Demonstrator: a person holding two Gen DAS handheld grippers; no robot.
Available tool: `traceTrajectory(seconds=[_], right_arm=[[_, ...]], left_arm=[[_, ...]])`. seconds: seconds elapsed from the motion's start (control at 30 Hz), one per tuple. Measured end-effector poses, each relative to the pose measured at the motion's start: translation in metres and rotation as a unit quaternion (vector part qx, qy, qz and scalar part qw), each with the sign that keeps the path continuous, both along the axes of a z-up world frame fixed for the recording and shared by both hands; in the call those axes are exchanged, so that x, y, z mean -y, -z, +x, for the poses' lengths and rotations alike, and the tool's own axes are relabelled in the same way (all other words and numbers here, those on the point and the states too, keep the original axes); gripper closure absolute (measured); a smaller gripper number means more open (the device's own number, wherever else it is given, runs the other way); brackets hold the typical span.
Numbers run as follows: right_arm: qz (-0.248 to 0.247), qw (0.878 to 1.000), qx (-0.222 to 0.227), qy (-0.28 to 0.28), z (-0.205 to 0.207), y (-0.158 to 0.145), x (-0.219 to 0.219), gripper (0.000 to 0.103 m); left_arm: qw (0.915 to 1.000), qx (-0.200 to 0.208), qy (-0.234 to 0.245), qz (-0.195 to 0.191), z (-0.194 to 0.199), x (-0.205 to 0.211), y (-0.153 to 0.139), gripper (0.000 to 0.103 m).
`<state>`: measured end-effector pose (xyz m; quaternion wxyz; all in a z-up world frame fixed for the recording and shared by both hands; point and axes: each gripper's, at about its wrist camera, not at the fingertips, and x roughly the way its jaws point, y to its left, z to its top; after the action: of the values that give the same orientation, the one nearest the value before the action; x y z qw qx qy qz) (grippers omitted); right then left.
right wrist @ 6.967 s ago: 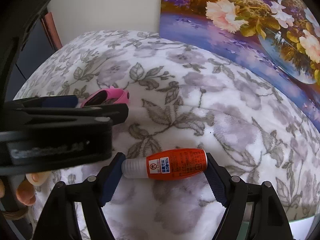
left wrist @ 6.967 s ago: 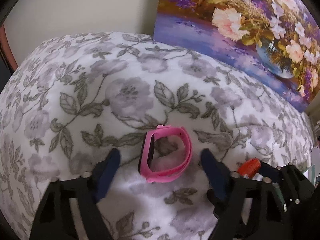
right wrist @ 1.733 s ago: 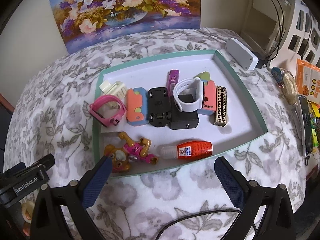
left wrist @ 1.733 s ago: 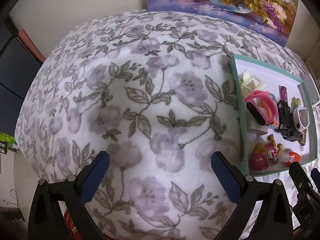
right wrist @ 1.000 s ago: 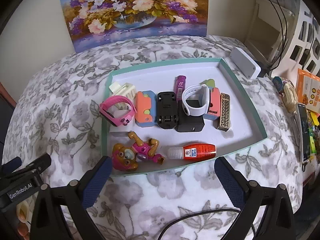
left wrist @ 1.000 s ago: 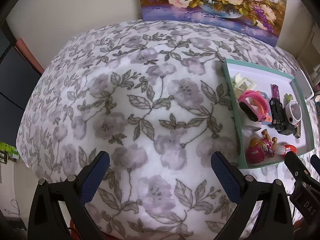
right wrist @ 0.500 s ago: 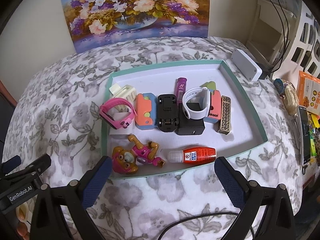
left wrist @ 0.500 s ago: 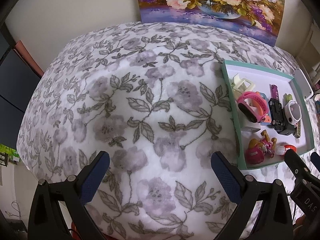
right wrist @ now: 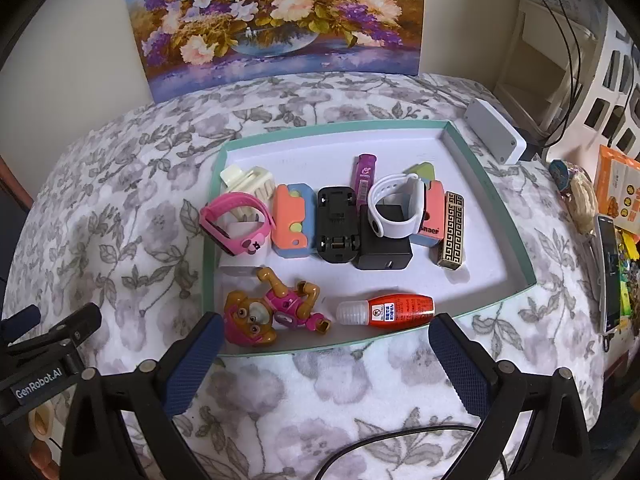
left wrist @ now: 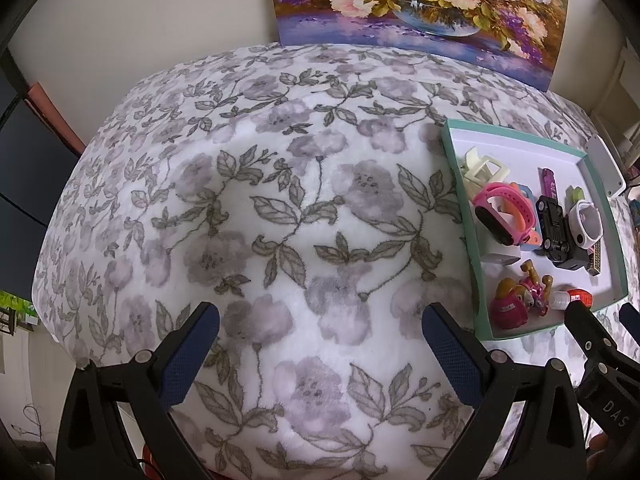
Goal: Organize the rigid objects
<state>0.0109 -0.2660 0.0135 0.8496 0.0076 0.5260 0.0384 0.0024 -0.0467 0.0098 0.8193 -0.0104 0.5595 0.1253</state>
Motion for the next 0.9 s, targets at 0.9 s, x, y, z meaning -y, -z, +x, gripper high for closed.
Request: traceTrajectory(seconds=[0.9], right_arm=[[-0.005, 1.0, -0.002, 0.0, 0.0007, 0.0008, -0.0005, 0.0]], left_arm=[[1.0, -0.002, 0.005, 0.002, 0.0001, -0.0013, 0.0003, 0.002]])
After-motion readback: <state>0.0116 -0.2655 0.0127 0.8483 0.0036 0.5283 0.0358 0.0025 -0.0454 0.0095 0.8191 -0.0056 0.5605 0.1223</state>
